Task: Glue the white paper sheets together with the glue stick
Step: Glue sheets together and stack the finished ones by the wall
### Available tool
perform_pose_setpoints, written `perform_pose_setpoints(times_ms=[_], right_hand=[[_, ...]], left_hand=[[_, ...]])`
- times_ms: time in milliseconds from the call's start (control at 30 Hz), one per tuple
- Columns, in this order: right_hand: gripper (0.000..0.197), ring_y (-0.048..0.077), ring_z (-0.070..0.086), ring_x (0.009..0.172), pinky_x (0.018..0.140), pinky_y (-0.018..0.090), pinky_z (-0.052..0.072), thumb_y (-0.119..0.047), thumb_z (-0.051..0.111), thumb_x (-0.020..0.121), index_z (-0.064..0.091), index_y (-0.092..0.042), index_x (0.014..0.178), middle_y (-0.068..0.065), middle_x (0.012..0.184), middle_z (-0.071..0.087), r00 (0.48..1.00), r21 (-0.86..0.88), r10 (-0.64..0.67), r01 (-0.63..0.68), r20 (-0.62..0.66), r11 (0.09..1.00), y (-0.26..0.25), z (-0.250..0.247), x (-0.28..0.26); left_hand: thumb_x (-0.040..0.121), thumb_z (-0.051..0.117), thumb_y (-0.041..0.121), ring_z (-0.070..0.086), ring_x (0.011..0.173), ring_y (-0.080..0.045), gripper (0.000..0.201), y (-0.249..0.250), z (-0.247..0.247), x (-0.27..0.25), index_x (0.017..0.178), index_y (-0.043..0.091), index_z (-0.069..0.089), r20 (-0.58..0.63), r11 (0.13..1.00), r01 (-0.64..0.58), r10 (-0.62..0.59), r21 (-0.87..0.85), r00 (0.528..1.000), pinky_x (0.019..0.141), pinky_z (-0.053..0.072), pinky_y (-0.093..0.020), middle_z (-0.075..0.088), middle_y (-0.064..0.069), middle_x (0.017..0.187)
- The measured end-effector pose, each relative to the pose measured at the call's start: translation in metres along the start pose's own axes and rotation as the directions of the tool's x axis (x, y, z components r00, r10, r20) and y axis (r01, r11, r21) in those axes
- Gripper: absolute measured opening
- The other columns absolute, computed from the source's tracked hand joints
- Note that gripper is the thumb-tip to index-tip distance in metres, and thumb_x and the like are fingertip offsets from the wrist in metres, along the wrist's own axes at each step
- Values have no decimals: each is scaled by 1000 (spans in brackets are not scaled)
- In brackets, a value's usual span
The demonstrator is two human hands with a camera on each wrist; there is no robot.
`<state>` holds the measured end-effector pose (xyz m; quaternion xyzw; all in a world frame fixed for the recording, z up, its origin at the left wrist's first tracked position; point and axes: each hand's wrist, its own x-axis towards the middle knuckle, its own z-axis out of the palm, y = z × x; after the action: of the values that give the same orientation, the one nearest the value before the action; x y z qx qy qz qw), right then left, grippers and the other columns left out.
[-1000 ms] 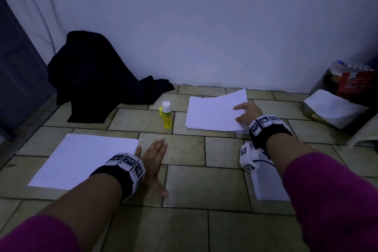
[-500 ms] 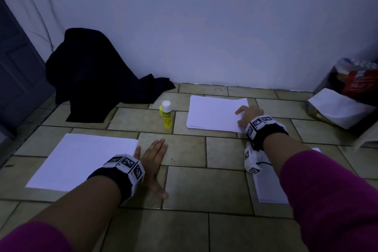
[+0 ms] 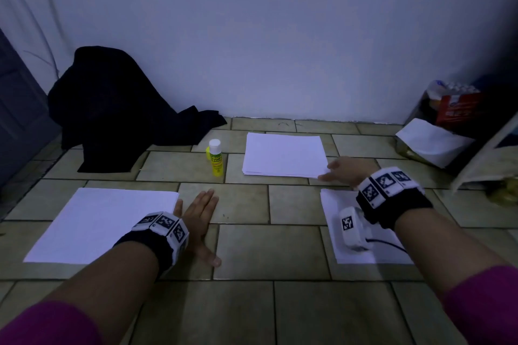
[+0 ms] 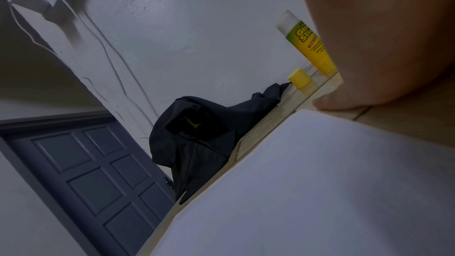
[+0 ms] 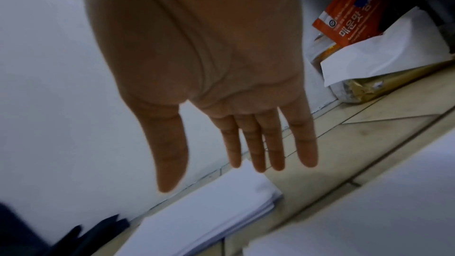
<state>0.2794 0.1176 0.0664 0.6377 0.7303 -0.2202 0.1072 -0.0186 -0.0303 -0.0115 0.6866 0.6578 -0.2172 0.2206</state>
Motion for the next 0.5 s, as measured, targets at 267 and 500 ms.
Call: perform_pose_setpoints(times_ms=[267, 500], right_hand=[[119, 30, 0, 147, 117, 43, 21, -49, 77, 72, 0, -2, 150, 17, 158, -5, 986, -129, 61, -41, 153, 991, 20, 71, -50], [145, 35, -18, 144, 117, 49, 10, -55, 81, 61, -24, 0, 145, 21, 154, -25, 984, -244, 82, -42, 156, 969, 17, 92, -64]], left_hand=[[69, 71, 67, -25, 144, -24, 137, 11, -5, -6, 148, 8, -26, -27, 998, 63, -63, 19, 998, 117, -7, -47, -34, -9, 154], [75, 73, 55, -15, 147, -28, 132, 34, -11, -13, 148, 1, -22, -50, 986, 152, -149, 71, 988, 119, 5, -43, -26, -15, 156]])
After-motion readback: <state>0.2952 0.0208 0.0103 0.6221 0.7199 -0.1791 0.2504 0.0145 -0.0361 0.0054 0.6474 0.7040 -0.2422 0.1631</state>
